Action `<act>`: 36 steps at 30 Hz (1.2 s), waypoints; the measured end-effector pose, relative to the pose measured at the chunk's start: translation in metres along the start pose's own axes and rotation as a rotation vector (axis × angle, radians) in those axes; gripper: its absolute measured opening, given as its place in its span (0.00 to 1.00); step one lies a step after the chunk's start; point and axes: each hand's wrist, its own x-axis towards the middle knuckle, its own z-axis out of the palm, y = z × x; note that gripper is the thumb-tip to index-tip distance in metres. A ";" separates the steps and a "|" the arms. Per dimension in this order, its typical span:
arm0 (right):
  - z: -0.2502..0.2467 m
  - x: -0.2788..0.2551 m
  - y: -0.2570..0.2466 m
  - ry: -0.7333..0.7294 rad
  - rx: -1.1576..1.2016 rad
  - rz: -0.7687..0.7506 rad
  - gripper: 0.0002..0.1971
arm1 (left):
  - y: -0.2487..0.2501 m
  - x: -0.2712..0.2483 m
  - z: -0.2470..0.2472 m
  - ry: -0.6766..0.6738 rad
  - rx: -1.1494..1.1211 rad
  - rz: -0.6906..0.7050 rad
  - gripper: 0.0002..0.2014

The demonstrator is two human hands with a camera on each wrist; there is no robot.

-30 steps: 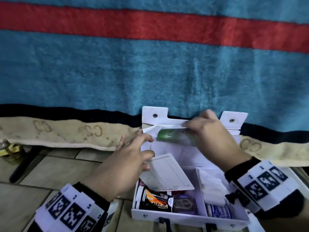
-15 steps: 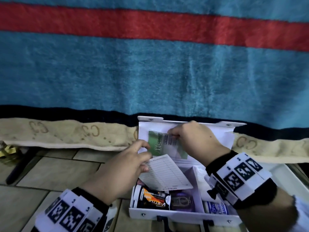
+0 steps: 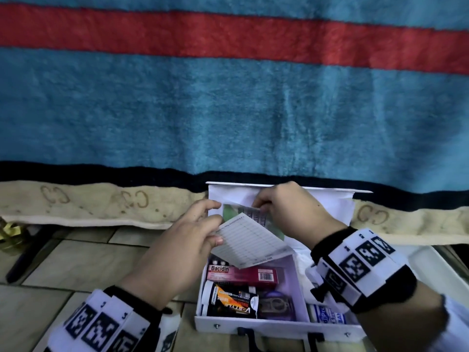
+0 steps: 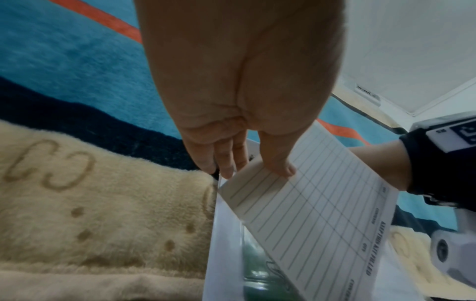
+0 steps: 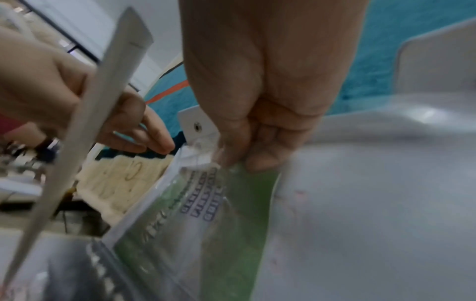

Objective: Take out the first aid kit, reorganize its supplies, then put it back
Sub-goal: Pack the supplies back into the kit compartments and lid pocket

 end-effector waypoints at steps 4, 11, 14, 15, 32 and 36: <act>-0.003 -0.001 0.003 -0.015 0.140 0.041 0.14 | 0.006 0.001 0.003 0.015 -0.015 0.034 0.19; -0.009 -0.002 0.007 0.004 0.060 -0.094 0.09 | 0.013 0.008 0.001 0.090 -0.130 0.029 0.08; -0.024 -0.015 0.018 0.177 0.521 -0.055 0.13 | 0.012 0.016 0.002 0.095 -0.261 0.010 0.07; -0.027 -0.021 0.023 0.203 0.776 -0.034 0.17 | 0.013 0.019 0.003 0.092 -0.313 -0.019 0.07; -0.028 -0.039 0.067 0.550 1.159 0.046 0.13 | 0.032 0.034 0.023 -0.003 0.206 0.021 0.25; -0.040 -0.038 0.074 0.449 0.789 0.105 0.14 | 0.032 0.031 0.023 -0.029 0.228 0.033 0.20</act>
